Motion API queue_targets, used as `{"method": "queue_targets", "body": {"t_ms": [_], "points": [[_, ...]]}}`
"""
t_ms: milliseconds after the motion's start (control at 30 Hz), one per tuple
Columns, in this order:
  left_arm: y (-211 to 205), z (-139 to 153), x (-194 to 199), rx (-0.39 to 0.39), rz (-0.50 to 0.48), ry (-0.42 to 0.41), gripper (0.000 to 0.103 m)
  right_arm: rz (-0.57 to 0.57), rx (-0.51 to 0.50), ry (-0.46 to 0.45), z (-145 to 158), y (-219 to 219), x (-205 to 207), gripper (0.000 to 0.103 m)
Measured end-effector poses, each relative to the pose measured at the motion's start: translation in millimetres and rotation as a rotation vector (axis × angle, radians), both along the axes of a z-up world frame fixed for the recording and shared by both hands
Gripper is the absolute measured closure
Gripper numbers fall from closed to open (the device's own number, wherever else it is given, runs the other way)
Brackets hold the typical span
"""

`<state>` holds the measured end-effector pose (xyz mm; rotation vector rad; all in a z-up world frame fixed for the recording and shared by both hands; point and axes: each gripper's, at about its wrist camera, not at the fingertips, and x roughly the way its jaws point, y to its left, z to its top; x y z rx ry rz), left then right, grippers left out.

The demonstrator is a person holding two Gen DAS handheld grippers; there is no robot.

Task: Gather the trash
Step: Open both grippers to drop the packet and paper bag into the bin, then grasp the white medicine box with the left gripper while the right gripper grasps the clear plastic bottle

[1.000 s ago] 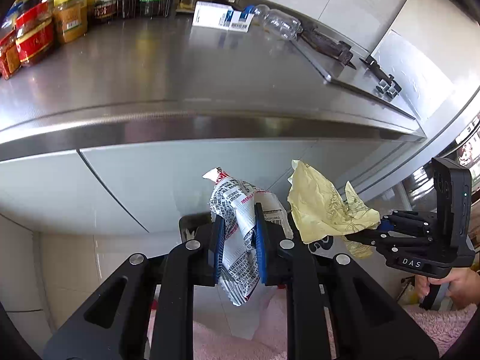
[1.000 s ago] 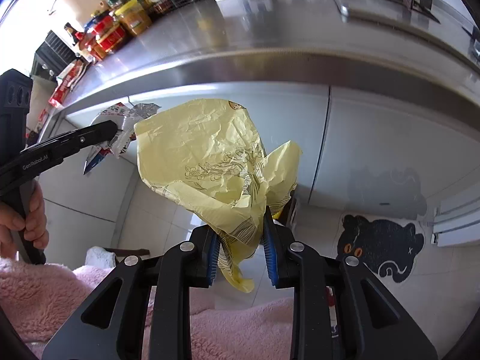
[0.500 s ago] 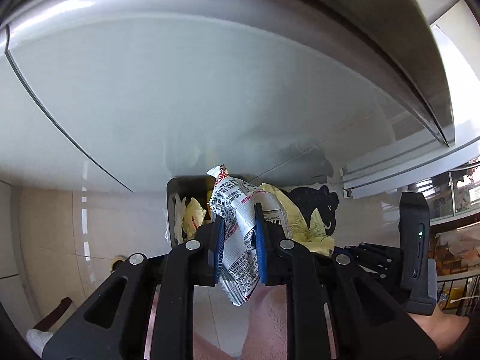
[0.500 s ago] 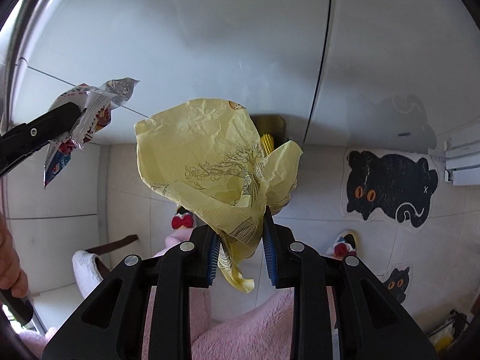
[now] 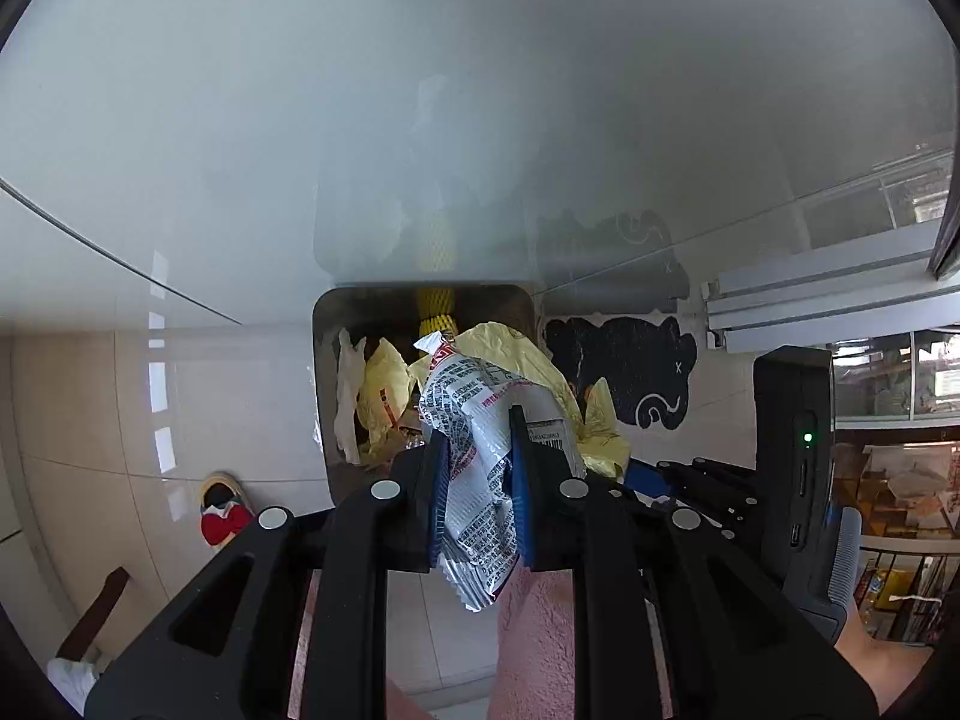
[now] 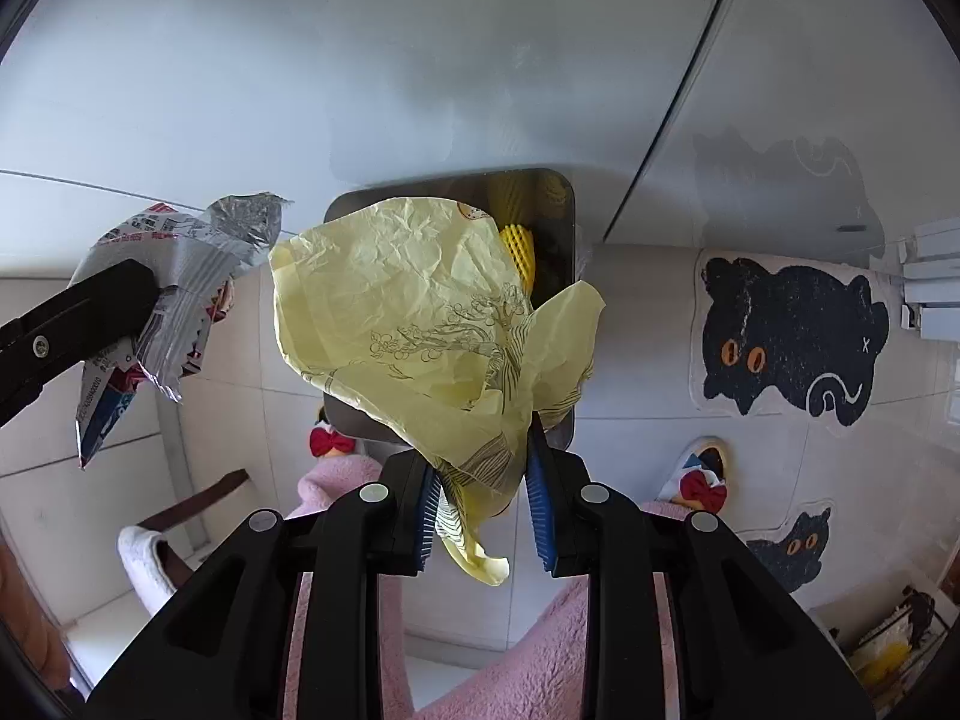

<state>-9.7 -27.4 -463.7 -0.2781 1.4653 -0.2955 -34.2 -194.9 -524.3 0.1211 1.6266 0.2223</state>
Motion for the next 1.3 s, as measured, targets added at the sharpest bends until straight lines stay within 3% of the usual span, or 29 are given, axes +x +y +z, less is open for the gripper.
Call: {"method": "queue_targets", "body": {"t_ms": [167,333,467,500,533,600,767,833,1000,1300], "points": [[-0.8,-13.6,7.3,-0.009,-0.012,0.027,0.082,-0.008,0.019,0.013,-10.6,1.0,3.3,0.073],[-1.3,-13.4,9.7,0.007,0.002,0.034,0.068,-0.017,0.032,-0.006,-10.3,1.0,4.5,0.066],[-1.3,-8.9,9.3,0.031,0.001,0.014,0.059,-0.02,0.021,-0.015,-9.5,2.4,4.9,0.042],[-1.7,-7.1,9.0,0.04,-0.002,0.006,0.052,-0.022,0.022,-0.019,-8.3,2.2,4.4,0.036],[-1.6,-6.1,9.1,0.047,-0.002,0.0,0.042,-0.02,0.019,-0.022,-7.1,2.1,3.9,0.034],[-1.2,-6.1,9.0,0.056,-0.001,-0.01,0.033,-0.008,0.004,-0.033,-4.2,2.8,2.6,0.026],[0.9,2.0,7.3,0.07,0.013,-0.024,0.016,0.003,-0.008,-0.051,5.8,-0.4,-1.8,0.004],[2.2,8.5,5.7,0.075,0.019,-0.036,0.008,-0.001,-0.008,-0.052,11.6,-4.1,-3.2,0.003],[5.5,28.6,-1.5,0.077,0.026,-0.051,0.008,-0.006,0.028,-0.074,42.0,-11.8,-8.8,0.003],[20.4,112.0,-17.6,0.052,0.078,-0.144,0.008,0.051,0.094,-0.247,147.4,-19.7,-14.7,0.003]]}}
